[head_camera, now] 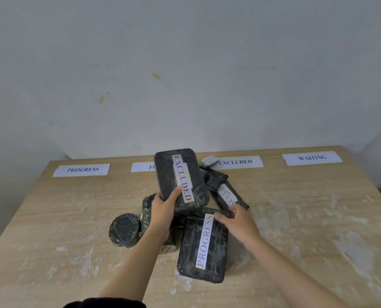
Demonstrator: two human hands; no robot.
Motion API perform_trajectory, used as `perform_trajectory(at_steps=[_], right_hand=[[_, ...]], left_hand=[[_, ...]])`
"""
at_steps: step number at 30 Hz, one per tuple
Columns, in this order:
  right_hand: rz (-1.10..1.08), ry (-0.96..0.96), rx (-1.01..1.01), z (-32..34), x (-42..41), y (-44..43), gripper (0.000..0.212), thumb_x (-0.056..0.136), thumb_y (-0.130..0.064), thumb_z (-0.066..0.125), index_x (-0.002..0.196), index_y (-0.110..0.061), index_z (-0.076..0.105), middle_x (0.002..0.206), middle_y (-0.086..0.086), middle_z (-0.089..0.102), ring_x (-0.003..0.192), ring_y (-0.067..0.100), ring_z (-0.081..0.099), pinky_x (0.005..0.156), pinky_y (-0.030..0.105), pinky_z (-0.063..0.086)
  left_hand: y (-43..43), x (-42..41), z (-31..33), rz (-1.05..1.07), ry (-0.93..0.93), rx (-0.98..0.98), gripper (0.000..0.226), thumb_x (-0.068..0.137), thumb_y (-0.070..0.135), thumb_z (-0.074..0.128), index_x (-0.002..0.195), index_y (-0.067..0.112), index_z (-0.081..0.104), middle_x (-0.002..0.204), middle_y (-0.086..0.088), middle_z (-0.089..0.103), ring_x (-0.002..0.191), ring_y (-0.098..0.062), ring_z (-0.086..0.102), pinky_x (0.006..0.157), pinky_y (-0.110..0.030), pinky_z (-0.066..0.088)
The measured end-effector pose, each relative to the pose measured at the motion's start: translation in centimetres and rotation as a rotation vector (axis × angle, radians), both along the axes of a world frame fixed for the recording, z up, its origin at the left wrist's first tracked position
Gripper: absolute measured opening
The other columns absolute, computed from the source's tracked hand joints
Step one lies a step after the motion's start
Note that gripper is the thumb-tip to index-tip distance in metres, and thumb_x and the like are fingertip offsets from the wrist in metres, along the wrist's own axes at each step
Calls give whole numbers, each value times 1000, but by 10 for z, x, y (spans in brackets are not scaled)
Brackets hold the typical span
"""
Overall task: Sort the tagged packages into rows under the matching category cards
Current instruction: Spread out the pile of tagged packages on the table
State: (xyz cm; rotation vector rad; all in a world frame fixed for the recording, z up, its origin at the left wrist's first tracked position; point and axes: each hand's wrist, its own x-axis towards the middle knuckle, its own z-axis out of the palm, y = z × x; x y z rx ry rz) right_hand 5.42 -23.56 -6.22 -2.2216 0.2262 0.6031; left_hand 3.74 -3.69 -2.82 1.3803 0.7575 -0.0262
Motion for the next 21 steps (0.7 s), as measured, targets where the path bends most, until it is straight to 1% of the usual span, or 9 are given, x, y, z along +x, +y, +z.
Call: perform_trajectory(at_steps=[2,3,5,7,10,12,15,19,21], right_hand=[[-7,41,-28,-15,-20,4,77,66,-62,69,123,-17,45,120,1,56,105,21,59,83,36,50],[-21,52,-4,-21,-28,8,77,63,-62,71,121,-18,46,119,1,56,103,22,59,83,38,50],[-62,47,78,-29,-36,13,67,68,-53,73,117,-17,45,118,3,57,101,23,59,85,40,51],[-95,44,153,-26,-39,15,56,75,-41,73,114,-15,42,113,4,56,97,23,59,82,39,50],[-151,75,276,-19,-40,13,44,82,-27,70,108,-12,37,100,2,56,83,16,58,68,33,49],[-213,140,381,-17,-39,12,44,83,-20,70,107,-13,34,99,5,55,81,16,58,60,30,45],[-355,232,531,-10,-36,10,53,77,-8,74,109,-14,31,97,8,54,79,20,57,57,31,42],[-497,166,663,8,-18,-13,59,72,-2,75,111,-13,32,98,14,55,77,22,58,56,32,42],[-593,85,710,17,-2,-41,58,73,-3,74,113,-13,33,92,14,56,74,23,59,55,32,44]], left_hand=[[4,-7,3,72,1,-30,49,83,36,68,124,16,50,111,-5,67,97,-24,65,92,-44,52],[4,-12,5,95,2,-37,48,84,34,68,125,16,49,111,-5,66,97,-23,65,91,-43,52],[4,-23,6,122,-3,-36,46,85,32,67,123,16,49,107,-4,66,94,-22,64,88,-41,52],[2,-34,7,150,3,-18,46,85,32,67,123,15,48,104,-2,65,94,-21,64,89,-42,51],[2,-44,6,200,11,-38,46,86,29,64,126,14,48,106,-5,64,95,-24,63,87,-43,52],[1,-46,7,214,17,-51,40,87,25,59,124,13,48,102,-5,64,92,-24,62,83,-42,52],[-7,-45,8,215,19,-57,39,87,21,57,123,13,47,101,-7,63,92,-25,61,84,-42,51],[-20,-33,14,229,22,-107,38,84,19,61,120,9,50,98,-9,63,82,-23,60,69,-34,48],[-29,-23,17,220,33,-134,43,82,19,66,121,6,52,106,-12,65,79,-20,59,62,-29,45]])
